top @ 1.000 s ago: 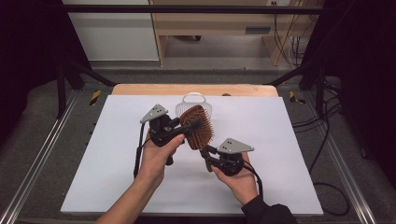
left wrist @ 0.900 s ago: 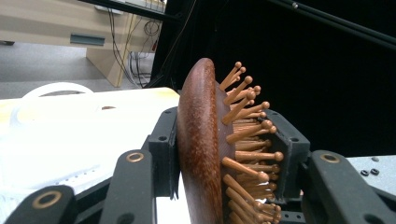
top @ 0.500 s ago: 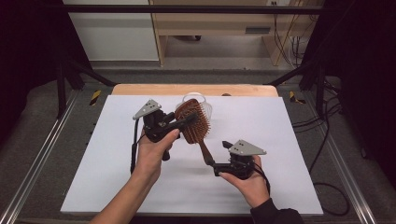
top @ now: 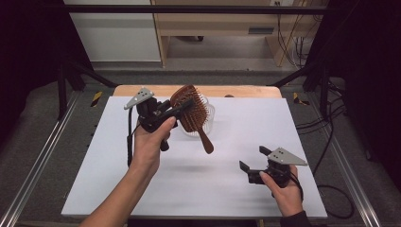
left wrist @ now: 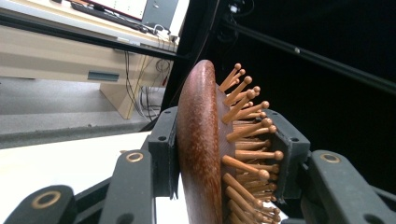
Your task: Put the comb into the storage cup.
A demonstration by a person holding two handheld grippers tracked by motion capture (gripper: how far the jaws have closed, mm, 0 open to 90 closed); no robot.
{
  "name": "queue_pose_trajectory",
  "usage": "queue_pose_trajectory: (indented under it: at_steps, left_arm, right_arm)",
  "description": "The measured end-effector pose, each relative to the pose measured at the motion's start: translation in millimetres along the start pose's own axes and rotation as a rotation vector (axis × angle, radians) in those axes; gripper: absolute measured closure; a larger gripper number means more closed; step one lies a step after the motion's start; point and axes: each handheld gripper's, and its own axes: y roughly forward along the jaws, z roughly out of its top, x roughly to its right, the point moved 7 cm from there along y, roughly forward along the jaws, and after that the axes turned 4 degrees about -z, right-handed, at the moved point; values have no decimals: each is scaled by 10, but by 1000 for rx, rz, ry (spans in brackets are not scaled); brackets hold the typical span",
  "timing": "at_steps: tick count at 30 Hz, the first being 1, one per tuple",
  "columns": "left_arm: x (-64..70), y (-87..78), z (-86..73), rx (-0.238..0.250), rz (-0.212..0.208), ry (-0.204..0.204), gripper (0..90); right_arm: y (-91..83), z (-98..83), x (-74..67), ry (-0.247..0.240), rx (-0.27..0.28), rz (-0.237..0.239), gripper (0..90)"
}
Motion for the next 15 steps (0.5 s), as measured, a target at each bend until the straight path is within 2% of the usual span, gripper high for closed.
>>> queue_pose_trajectory:
  at_steps: [5, 10, 15]
  left_arm:
    - [-15, 74, 123, 4, 22, 24, 528]
    - [-3, 146, 218, 10, 31, 48, 529]
    - [-26, 214, 300, 31, 39, 47, 529]
  right_arm:
    - [-57, 15, 143, 34, 38, -29, 60]
    - [-51, -18, 196, 52, 34, -35, 59]
    - [-67, -14, 217, 56, 49, -44, 59]
